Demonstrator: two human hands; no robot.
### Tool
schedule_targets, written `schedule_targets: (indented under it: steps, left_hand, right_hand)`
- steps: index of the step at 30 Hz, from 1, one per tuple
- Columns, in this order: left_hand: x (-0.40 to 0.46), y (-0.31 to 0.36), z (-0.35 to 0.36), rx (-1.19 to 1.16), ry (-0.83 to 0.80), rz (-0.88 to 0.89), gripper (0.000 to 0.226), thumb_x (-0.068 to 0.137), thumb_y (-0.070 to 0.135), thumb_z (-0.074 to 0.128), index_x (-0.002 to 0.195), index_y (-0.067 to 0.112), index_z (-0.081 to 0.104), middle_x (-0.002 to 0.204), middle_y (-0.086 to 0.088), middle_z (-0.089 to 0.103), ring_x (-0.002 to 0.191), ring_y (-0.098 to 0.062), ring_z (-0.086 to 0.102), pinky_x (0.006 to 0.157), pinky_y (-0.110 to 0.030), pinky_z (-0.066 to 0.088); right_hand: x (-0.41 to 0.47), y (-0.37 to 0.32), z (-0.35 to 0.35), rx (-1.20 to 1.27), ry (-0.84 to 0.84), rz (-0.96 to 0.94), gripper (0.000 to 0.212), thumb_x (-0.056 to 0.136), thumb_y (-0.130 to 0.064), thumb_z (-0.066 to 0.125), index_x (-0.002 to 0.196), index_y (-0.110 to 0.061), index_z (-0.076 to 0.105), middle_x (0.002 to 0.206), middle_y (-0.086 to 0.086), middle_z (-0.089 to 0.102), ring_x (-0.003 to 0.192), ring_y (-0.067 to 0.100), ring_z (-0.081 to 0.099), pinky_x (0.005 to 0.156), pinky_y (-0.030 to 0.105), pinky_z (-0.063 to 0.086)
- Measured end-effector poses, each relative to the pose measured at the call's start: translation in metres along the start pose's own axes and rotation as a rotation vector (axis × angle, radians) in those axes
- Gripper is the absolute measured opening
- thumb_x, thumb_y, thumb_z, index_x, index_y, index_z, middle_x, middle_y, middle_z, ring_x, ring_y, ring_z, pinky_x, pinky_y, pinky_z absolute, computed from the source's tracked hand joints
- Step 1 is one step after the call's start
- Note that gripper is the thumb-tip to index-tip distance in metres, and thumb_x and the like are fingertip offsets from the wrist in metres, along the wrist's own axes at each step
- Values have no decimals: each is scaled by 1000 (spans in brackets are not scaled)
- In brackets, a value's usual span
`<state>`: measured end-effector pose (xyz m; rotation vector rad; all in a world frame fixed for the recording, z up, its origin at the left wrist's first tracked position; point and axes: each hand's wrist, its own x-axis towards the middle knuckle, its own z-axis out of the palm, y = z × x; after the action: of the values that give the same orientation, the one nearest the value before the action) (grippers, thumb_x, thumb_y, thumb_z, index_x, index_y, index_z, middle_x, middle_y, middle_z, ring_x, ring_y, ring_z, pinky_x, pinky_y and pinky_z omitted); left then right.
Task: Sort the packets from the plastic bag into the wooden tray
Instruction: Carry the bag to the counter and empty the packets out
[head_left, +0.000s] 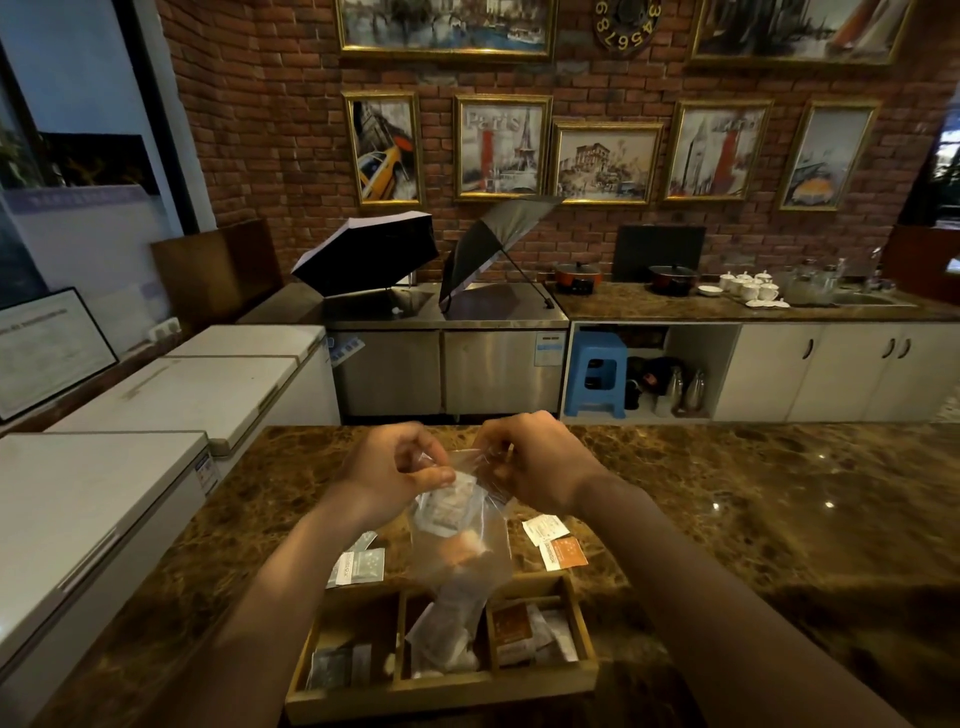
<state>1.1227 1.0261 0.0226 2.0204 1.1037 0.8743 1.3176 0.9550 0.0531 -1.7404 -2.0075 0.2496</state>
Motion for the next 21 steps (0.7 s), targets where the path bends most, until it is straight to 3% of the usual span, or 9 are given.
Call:
schedule_targets:
  steps: [5,10,16,18,21]
  left_hand:
    - [4,14,15,-5,-1,65,17,77,17,84,79,25,69,80,-5,74,74,-21,70,72,-48,61]
    - [3,17,45,-44,-2,90,17,76,21,86,80,25,70,77,-4,73,71,-24,69,69,-50,60]
    - [-1,17,78,-26,-39,82,16,75,20,86,79,24,71,79,4,75,73,-11,70,68,-38,61]
    - [-2,14,84,-21,-58,48,16,75,19,86,79,22,71,76,5,74,71,-10,70,68,-40,61]
    - [-3,10,87,-46,-64,17,16,76,12,85,79,18,71,72,1,75,68,-17,71,66,-46,61]
  right_hand:
    - [-9,11,-14,-9,8,31,19,89,-15,69,102,-28,67,97,-6,66,89,16,62,74,33,54]
    - [-26,28,-25,-29,0,92,20,86,-15,72,94,-32,66,97,-6,65,90,15,61,81,41,58]
    - [-46,48,-24,-56,-47,148,23,89,-20,71,110,-28,67,99,-10,58,98,13,55,85,37,54]
    - [-49,54,-20,-40,-69,153,25,90,-21,70,114,-26,66,93,-14,52,97,11,51,85,34,51]
    - [-50,62,-11,-34,-63,152,27,91,-27,69,117,-31,64,105,-8,55,101,12,46,82,31,42]
